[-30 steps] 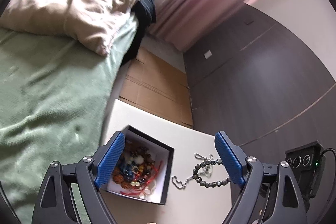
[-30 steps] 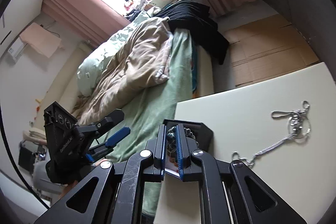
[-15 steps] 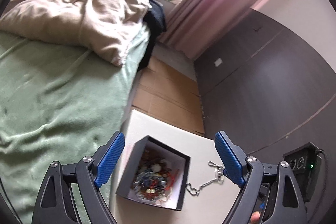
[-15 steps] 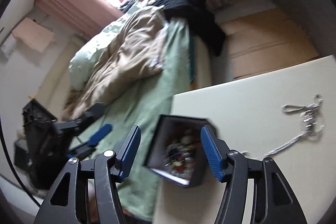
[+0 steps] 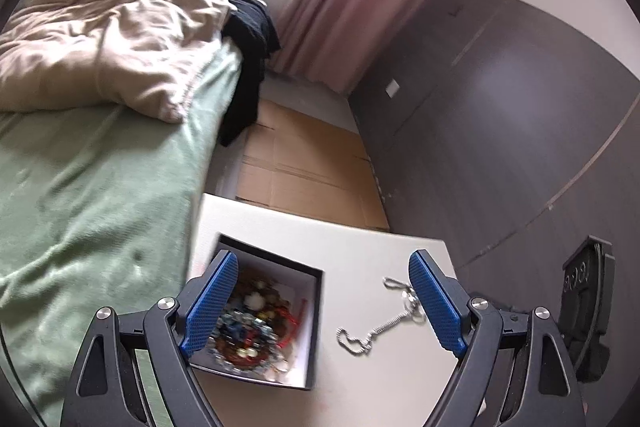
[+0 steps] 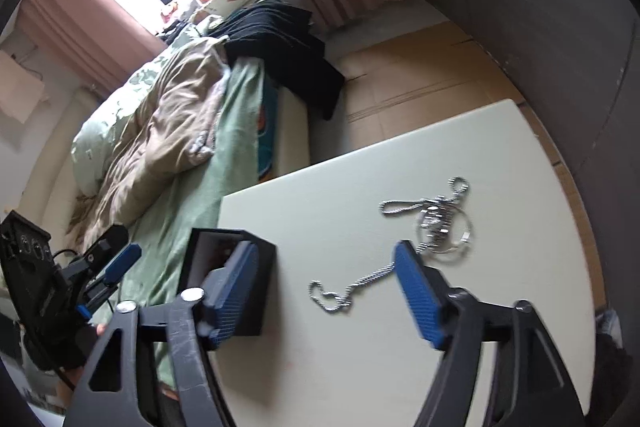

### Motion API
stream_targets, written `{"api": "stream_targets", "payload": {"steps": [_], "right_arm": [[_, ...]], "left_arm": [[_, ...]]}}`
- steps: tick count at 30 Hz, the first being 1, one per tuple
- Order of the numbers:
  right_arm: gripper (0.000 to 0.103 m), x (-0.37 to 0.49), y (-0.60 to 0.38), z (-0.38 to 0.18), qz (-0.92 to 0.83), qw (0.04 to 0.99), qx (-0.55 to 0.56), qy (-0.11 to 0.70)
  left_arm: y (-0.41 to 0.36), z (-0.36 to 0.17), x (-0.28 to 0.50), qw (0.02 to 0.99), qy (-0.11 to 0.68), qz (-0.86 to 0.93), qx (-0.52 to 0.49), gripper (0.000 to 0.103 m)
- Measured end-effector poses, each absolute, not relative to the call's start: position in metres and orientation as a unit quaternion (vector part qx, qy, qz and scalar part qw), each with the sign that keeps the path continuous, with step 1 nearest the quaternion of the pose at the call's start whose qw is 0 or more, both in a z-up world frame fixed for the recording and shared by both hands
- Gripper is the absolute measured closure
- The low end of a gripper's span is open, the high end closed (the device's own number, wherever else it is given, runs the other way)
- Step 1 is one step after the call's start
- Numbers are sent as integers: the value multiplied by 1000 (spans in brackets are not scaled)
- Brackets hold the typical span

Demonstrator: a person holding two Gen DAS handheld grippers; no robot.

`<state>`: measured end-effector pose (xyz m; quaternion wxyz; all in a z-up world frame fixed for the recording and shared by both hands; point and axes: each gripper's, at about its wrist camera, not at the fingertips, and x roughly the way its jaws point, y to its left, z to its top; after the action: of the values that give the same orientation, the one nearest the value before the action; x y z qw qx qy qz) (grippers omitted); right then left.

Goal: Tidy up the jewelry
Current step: 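Grasp the silver chain keychain with the left tool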

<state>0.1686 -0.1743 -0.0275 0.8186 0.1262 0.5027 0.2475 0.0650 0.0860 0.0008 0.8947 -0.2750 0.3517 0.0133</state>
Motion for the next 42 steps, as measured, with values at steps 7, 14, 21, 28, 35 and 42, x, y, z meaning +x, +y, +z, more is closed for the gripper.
{"api": "stream_targets", "payload": {"steps": [7, 14, 21, 28, 35, 42], "right_arm": [[17, 182, -215, -42, 206, 804, 174, 530], [8, 195, -235, -52, 188, 792, 193, 548], [8, 211, -273, -54, 163, 795, 200, 550], [8, 221, -302, -51, 148, 807, 195, 537], [8, 228, -333, -42, 134, 820, 219, 512], [8, 234, -357, -46, 97, 818, 220, 522]], "left_arm": [[49, -10, 82, 893, 378, -14, -244, 15], [11, -22, 102, 890, 400, -37, -215, 23], [-19, -43, 136, 871, 445, -52, -201, 46], [-66, -55, 170, 860, 477, -73, -166, 61], [-109, -70, 200, 845, 515, -79, -123, 71], [-130, -87, 219, 836, 539, -54, -90, 78]]}}
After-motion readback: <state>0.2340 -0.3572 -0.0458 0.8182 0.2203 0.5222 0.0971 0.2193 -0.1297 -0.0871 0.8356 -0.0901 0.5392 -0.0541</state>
